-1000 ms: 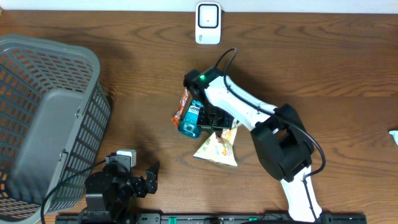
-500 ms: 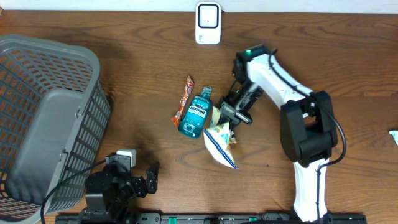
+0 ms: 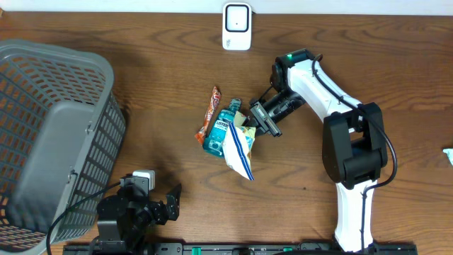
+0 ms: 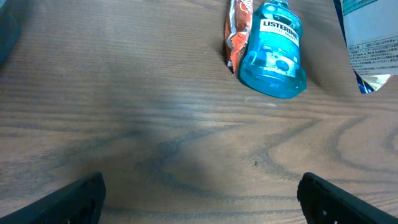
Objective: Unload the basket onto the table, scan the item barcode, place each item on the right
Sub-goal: 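Lift the yellow packet off the table with the right gripper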
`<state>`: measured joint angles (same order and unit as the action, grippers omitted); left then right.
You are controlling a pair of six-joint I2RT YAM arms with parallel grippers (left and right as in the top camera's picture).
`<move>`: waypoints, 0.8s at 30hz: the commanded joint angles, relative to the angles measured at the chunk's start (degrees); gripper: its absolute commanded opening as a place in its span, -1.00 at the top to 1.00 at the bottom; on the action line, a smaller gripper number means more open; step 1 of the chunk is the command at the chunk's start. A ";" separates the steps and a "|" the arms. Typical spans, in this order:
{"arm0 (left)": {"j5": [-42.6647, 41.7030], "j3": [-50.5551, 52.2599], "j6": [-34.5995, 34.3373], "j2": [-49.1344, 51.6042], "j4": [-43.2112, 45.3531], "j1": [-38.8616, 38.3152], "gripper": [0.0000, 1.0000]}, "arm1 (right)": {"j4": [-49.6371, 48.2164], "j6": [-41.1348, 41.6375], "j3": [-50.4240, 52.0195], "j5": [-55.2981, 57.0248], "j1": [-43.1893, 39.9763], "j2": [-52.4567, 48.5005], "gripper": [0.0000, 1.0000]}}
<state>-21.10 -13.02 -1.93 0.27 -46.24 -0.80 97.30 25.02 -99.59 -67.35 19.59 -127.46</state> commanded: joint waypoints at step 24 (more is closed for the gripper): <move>-0.74 0.59 -0.48 -0.04 -2.78 0.20 -0.97 | 0.24 -21.81 -1.01 -1.75 -5.20 -0.26 0.97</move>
<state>-21.10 -13.02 -1.93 0.27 -46.24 -0.80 97.32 14.50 -99.59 -66.67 15.84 -127.46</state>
